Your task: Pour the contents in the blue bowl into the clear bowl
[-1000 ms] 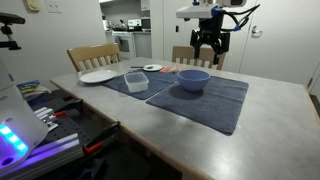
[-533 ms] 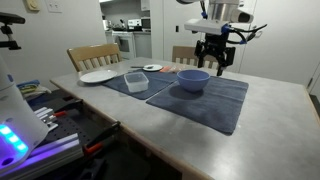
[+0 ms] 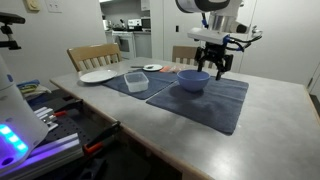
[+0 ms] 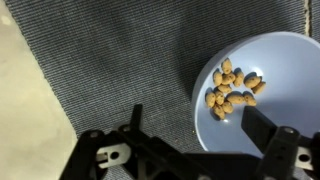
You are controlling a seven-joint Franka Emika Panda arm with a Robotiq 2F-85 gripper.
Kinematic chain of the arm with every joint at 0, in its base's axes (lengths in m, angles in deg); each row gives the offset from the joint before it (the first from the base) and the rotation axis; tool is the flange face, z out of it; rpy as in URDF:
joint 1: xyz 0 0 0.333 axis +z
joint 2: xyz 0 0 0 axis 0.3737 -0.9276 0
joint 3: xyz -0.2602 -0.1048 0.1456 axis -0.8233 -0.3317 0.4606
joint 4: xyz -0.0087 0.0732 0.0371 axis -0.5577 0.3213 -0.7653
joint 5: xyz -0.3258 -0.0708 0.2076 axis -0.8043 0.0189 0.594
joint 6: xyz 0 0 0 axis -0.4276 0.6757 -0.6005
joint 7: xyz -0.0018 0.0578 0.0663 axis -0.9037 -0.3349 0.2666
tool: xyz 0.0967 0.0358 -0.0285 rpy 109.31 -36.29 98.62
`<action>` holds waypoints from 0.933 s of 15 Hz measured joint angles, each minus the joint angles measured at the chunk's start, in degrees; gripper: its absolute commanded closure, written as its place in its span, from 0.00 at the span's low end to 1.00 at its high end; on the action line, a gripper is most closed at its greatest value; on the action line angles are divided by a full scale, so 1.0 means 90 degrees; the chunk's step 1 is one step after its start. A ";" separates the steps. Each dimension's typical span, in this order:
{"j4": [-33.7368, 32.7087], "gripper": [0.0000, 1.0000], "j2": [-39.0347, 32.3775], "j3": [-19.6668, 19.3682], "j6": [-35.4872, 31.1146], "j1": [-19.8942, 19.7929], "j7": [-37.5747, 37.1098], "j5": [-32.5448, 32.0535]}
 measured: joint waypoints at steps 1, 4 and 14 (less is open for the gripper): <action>-0.0065 0.00 -0.0102 0.0032 0.0050 -0.0050 0.0000 0.0004; -0.0245 0.25 -0.0400 0.0128 0.0243 -0.0195 0.0020 0.0030; -0.0374 0.90 -0.0619 0.0186 0.0585 -0.0234 0.0021 0.0031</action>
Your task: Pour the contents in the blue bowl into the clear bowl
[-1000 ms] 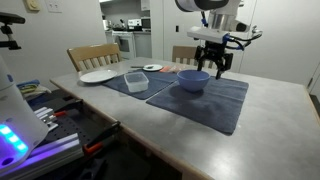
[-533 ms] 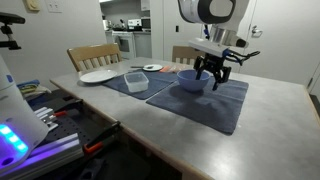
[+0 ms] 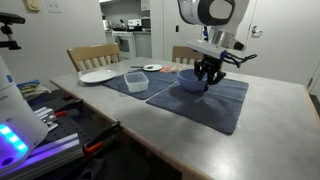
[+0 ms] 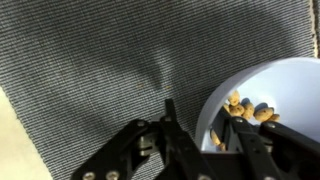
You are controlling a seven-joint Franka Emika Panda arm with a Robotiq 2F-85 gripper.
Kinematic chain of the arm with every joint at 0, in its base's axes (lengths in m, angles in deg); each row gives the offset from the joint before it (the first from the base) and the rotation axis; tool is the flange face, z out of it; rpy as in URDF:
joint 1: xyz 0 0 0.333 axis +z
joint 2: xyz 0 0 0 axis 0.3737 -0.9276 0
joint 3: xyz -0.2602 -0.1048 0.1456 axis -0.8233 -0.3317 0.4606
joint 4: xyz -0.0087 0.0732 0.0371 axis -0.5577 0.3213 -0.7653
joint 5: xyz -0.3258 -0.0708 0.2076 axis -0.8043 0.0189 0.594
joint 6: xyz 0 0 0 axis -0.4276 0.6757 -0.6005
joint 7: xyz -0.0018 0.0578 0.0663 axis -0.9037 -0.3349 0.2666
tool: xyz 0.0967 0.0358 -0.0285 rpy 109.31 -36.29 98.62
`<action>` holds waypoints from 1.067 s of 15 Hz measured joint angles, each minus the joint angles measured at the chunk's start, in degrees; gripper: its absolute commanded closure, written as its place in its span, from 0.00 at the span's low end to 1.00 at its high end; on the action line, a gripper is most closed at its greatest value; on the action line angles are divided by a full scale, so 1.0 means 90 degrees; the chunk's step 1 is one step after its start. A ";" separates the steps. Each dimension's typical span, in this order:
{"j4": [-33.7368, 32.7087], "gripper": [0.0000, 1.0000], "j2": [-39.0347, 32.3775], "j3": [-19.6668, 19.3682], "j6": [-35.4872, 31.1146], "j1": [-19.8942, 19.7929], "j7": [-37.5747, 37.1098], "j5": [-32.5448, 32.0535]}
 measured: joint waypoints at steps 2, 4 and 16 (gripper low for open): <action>-0.0008 1.00 0.0001 0.0037 0.0084 0.0005 0.0005 0.0000; -0.0025 1.00 0.0004 0.0093 0.0137 0.0006 0.0072 -0.0001; -0.0031 0.98 0.0337 0.0096 0.0401 0.0331 -0.0130 -0.0627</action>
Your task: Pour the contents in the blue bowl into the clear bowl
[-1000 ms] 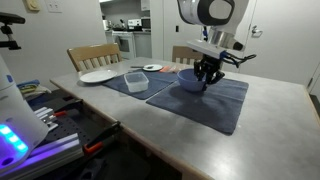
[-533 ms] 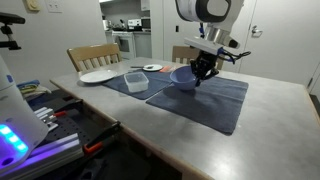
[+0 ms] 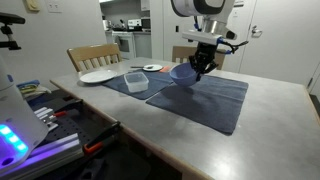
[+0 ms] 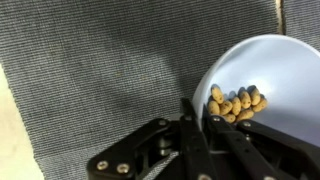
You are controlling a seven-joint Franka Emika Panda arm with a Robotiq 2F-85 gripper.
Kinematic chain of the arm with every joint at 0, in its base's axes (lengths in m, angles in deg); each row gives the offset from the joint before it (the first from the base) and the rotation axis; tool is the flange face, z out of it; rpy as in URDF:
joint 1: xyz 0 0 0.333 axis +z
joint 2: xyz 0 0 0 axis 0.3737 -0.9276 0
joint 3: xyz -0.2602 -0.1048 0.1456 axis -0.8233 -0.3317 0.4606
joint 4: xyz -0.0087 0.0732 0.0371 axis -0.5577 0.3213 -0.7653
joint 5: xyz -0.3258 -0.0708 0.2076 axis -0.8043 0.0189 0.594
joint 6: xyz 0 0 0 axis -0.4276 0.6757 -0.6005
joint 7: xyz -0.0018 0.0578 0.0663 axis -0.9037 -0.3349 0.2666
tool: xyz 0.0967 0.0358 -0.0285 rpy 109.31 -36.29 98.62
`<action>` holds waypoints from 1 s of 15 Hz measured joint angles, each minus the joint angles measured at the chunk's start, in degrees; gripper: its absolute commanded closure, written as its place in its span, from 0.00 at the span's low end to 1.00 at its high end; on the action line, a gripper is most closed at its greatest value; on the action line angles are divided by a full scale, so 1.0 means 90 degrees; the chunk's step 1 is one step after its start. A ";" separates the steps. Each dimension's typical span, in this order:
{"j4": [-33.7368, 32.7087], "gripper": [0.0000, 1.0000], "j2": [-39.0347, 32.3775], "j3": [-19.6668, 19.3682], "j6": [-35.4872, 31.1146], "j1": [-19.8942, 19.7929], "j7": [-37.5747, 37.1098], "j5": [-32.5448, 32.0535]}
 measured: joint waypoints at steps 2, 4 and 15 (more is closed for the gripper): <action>0.0066 0.98 0.0180 -0.0025 0.0005 0.0121 -0.0198 -0.0132; 0.0195 0.98 0.0401 -0.0066 0.0071 0.0287 -0.0534 -0.0309; 0.1031 0.98 0.1623 -0.0397 0.1137 0.1276 -0.2747 -0.1376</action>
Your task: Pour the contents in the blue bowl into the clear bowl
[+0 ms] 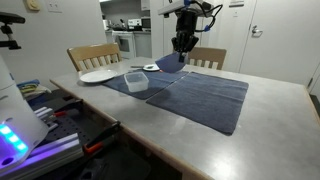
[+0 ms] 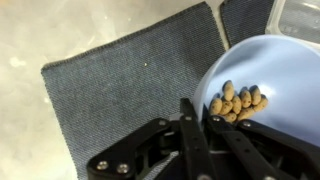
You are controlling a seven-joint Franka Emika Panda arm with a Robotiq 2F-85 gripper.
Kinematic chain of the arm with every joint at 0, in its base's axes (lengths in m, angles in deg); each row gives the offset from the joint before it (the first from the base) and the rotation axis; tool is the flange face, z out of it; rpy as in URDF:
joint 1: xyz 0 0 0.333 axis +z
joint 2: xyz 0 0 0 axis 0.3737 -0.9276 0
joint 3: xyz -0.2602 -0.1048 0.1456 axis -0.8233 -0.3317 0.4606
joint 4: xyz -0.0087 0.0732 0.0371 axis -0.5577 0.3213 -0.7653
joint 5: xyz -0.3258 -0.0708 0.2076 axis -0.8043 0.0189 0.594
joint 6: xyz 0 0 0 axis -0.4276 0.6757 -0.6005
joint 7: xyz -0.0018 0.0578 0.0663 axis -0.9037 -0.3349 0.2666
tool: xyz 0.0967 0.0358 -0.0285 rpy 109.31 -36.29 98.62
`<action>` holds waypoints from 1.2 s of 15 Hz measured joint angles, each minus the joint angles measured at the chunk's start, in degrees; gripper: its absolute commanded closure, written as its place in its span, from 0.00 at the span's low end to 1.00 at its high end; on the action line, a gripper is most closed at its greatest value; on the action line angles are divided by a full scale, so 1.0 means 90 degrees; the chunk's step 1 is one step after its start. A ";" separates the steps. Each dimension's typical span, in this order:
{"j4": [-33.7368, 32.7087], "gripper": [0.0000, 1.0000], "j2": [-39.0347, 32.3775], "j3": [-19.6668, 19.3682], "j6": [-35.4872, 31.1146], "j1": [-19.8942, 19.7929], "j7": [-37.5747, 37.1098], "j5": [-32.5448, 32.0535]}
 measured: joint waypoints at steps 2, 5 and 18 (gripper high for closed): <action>0.0041 0.98 0.0144 -0.0002 0.0252 0.0093 -0.0264 -0.0114; 0.0056 0.98 0.0255 0.0004 0.0601 0.0279 -0.0598 -0.0191; 0.0056 0.98 0.0314 0.0147 0.1490 0.1129 -0.2327 -0.0671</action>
